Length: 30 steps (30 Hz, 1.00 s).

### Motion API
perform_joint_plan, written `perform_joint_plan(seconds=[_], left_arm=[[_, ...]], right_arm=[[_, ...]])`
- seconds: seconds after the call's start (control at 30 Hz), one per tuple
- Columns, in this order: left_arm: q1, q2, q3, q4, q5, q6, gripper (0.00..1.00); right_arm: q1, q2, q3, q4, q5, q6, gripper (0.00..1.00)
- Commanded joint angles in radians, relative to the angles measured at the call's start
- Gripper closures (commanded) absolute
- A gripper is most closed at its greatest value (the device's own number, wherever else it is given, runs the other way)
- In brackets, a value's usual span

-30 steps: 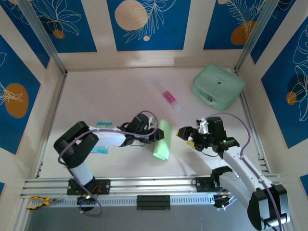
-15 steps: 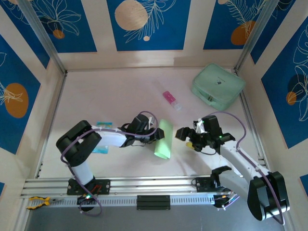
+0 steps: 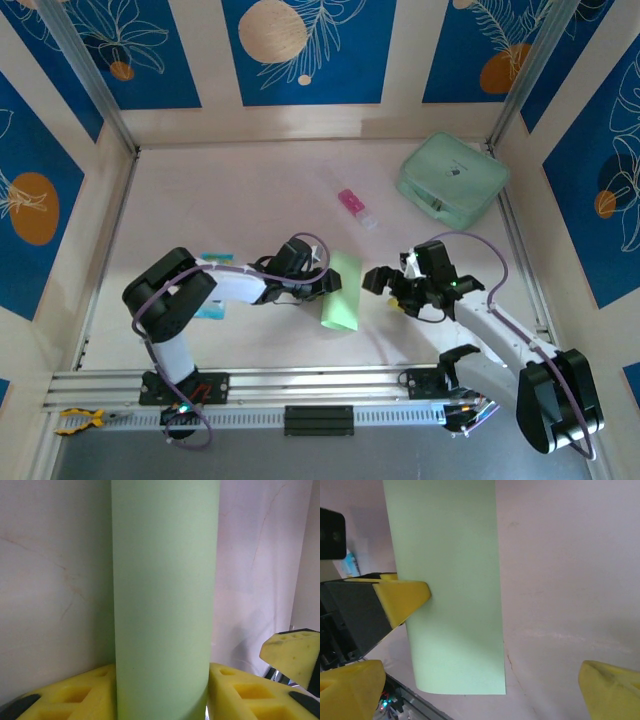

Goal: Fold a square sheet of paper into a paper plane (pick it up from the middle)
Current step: First fold in half a square sheet of paper at the center of the table.

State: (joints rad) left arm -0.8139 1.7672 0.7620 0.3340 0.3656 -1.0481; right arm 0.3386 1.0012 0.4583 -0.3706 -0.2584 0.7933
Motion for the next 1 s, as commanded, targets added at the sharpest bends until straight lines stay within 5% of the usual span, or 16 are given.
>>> perform_joint_plan(seconds=[0.0,0.4,0.97], left_arm=[[-0.001,0.009,0.014,-0.041,-0.016,0.023,0.53],[-0.004,-0.172,-0.008,-0.212,-0.203,0.118,0.41],[-0.002,-0.102,0.009,-0.217,-0.157,0.123,0.43]], right_arm=[[0.037,0.024,0.024,-0.003,0.055,-0.001,0.01],[0.112,-0.067,0.014,0.048,0.102,-0.028,0.01],[0.125,-0.018,-0.021,0.158,0.002,0.03,0.09]])
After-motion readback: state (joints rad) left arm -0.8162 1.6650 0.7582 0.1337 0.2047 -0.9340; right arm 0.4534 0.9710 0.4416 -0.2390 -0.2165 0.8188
